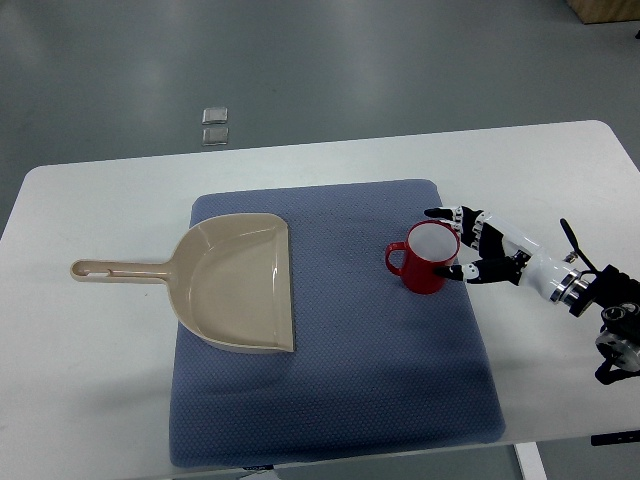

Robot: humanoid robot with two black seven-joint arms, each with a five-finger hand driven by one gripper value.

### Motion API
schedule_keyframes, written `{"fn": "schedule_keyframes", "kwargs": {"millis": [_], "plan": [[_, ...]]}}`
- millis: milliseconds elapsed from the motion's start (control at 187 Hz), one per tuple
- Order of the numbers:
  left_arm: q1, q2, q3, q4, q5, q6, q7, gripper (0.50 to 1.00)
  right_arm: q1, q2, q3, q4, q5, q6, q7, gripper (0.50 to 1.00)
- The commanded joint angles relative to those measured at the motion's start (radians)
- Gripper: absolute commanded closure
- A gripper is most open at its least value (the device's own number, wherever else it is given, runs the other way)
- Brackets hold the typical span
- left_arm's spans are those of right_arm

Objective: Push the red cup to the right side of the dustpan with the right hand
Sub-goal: 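Wrap the right hand fingers around the red mug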

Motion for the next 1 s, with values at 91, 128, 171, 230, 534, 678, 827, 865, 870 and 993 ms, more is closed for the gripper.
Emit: {"fn": "schedule_keyframes", "kwargs": {"millis": [91,128,171,230,534,678,827,865,870,993], "plan": [[0.000,0.000,0.000,0.000,0.000,0.000,0.000,0.500,-0.004,0.007,-0.001,0.000,0.000,-0.006,0.000,0.593],[0.000,0.000,0.000,0.000,0.000,0.000,0.000,0.500,-0.004,0.007,-0.001,0.000,0.000,-0.006,0.000,0.593],[0.000,0.000,0.000,0.000,0.000,0.000,0.000,0.500,-0.004,0.011,-0.001,0.000,0.000,-0.006,0.000,0.593],[0.000,0.000,0.000,0.000,0.000,0.000,0.000,0.500,-0.004,0.019,-0.001,0.000,0.000,-0.006,0.000,0.593],[0.000,0.000,0.000,0.000,0.000,0.000,0.000,0.500,-0.005,0.044,-0.010,0.000,0.000,-0.030,0.000,0.593],[0.000,0.000,0.000,0.000,0.000,0.000,0.000,0.500,-0.005,0.057,-0.011,0.000,0.005,-0.044,0.000,0.593],[0.000,0.000,0.000,0.000,0.000,0.000,0.000,0.500,-0.007,0.074,-0.010,0.000,0.012,-0.044,0.000,0.593],[0.000,0.000,0.000,0.000,0.000,0.000,0.000,0.500,-0.007,0.079,-0.008,0.000,0.017,-0.041,0.000,0.593],[0.000,0.000,0.000,0.000,0.000,0.000,0.000,0.500,-0.007,0.080,-0.008,0.000,0.017,-0.040,0.000,0.593],[0.000,0.000,0.000,0.000,0.000,0.000,0.000,0.500,-0.017,0.085,-0.002,0.000,0.020,-0.035,0.000,0.593]]}}
